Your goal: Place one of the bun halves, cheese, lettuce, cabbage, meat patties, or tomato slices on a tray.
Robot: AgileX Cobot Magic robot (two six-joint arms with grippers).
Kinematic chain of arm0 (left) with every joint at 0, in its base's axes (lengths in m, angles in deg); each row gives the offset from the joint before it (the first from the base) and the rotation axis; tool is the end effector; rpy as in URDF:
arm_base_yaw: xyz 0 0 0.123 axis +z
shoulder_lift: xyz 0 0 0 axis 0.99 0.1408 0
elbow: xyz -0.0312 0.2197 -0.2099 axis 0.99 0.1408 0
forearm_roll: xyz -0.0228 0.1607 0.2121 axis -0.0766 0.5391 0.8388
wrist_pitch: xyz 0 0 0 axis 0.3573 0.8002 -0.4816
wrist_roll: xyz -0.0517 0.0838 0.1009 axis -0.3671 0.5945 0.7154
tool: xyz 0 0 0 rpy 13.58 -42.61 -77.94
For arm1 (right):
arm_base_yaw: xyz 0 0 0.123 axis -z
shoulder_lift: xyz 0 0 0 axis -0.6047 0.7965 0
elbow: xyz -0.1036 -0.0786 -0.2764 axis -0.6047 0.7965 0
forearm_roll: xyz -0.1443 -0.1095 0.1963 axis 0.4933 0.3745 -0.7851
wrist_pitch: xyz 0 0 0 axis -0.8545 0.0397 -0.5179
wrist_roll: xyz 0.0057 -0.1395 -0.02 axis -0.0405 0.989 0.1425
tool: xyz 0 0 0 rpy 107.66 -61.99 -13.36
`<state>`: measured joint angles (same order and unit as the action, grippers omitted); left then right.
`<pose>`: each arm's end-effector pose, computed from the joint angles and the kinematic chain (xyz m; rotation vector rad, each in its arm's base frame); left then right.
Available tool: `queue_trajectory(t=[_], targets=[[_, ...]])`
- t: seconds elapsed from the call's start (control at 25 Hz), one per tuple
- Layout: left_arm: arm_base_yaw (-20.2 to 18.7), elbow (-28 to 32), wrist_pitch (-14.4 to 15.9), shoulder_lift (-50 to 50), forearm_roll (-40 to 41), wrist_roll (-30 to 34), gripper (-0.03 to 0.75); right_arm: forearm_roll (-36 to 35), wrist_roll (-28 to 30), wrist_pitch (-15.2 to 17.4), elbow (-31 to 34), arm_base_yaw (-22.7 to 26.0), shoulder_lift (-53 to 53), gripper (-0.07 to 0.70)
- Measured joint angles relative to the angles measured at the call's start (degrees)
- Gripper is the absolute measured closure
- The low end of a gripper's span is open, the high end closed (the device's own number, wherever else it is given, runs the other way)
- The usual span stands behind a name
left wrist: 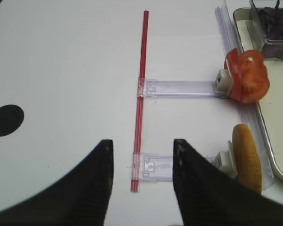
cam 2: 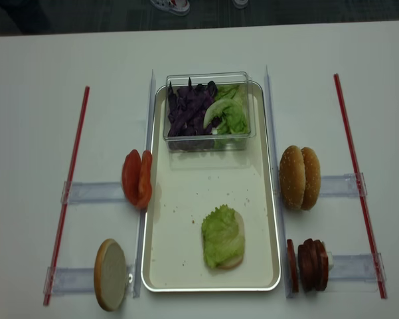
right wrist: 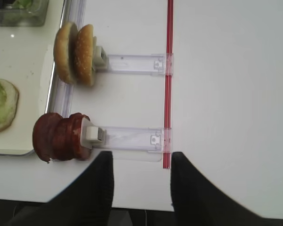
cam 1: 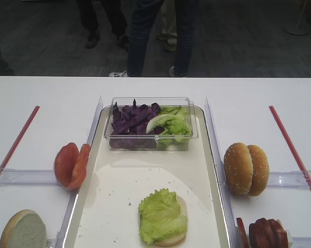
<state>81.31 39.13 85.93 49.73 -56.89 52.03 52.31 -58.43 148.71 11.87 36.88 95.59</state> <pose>0.0228 0.0119 0.2460 -0.1103 2.1467 0.0471 0.0663 0.0108 0.2829 -0.0099 2.4717 0.1038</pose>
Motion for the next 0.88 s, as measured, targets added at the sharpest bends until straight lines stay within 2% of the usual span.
queue_trajectory(t=[0.24, 0.56, 0.88], targets=[[0.0, 0.0, 0.0, 0.0, 0.0, 0.0, 0.428, -0.1, 0.0, -3.4, 6.6, 0.0, -5.4, 0.304], [0.0, 0.0, 0.0, 0.0, 0.0, 0.0, 0.428, 1.6, 0.0, -8.7, 11.1, 0.0, -8.9, 0.304], [0.0, 0.0, 0.0, 0.0, 0.0, 0.0, 0.428, 1.9, -0.5, -9.1, 11.4, 0.0, -10.0, 0.304]])
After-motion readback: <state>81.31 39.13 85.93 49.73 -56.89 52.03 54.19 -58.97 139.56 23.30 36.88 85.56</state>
